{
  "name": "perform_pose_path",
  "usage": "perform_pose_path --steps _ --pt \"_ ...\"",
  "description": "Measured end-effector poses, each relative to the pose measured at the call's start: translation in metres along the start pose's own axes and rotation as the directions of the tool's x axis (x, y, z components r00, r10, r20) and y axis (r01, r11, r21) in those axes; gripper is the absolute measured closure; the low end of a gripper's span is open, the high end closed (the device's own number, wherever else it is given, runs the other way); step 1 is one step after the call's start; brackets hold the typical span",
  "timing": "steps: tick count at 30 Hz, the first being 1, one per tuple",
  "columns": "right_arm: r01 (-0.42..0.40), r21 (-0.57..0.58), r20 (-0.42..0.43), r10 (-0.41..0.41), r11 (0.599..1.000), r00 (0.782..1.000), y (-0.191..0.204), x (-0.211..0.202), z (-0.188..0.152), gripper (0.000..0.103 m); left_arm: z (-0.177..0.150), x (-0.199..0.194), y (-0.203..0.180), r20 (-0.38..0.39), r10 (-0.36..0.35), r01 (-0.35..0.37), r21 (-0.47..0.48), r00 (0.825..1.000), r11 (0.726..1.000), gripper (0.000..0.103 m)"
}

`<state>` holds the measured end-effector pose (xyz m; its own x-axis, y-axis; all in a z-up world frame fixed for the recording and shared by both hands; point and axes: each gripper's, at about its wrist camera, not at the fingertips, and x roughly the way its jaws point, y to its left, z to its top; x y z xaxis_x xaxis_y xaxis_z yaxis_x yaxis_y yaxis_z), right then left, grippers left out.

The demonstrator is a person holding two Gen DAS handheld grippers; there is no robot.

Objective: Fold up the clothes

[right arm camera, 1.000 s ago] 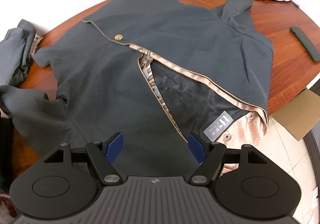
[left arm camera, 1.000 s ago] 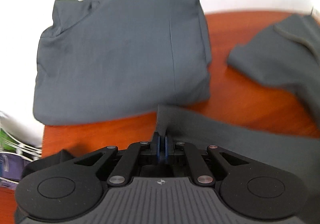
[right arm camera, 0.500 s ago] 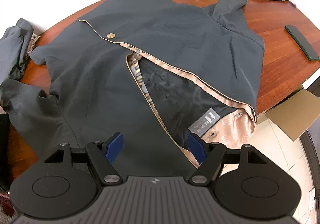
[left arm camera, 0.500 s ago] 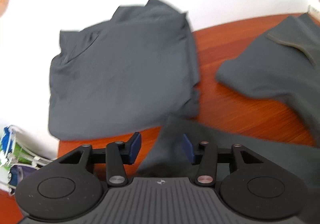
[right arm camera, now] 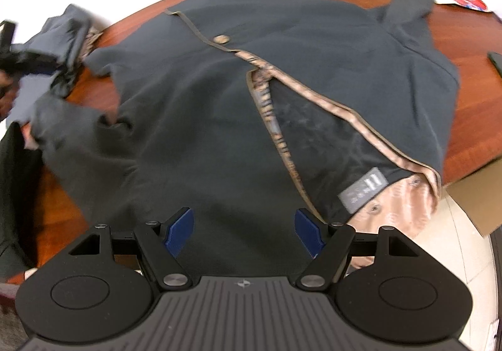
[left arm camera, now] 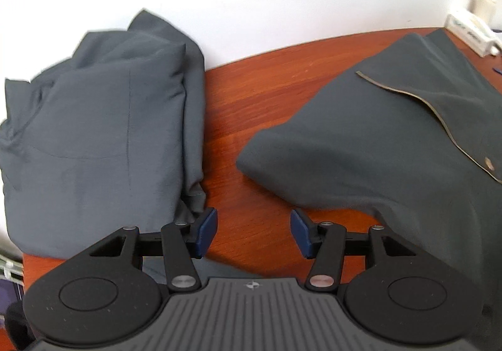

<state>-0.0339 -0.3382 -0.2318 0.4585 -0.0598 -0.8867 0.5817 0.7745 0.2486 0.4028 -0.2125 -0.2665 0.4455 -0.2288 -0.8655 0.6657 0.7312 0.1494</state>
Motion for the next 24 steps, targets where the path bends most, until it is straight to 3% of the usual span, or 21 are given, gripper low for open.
perform_pose_path --steps 5,18,21,22,24 --pt "-0.028 0.016 -0.009 0.028 0.999 1.0 0.015 -0.001 -0.012 0.025 0.015 0.03 0.006 -0.042 -0.008 0.007 -0.034 0.999 0.999 0.051" --pt "0.1 0.284 0.029 -0.113 0.954 0.993 0.058 -0.003 -0.06 0.025 0.042 0.099 0.022 -0.121 -0.133 0.119 -0.112 0.984 0.987 0.047" --pt "0.12 0.32 0.034 -0.138 0.94 0.99 0.064 -0.006 -0.066 0.025 0.042 0.102 0.017 -0.108 -0.151 0.139 -0.113 0.983 0.984 0.074" --pt "0.127 0.327 0.036 -0.147 0.936 0.988 0.066 -0.007 -0.067 0.025 0.042 0.101 0.015 -0.088 -0.15 0.14 -0.107 0.985 0.984 0.09" --pt "0.14 0.341 0.039 -0.163 0.929 0.986 0.068 -0.01 -0.069 0.025 0.041 0.097 0.012 -0.06 -0.142 0.136 -0.086 0.988 0.987 0.099"
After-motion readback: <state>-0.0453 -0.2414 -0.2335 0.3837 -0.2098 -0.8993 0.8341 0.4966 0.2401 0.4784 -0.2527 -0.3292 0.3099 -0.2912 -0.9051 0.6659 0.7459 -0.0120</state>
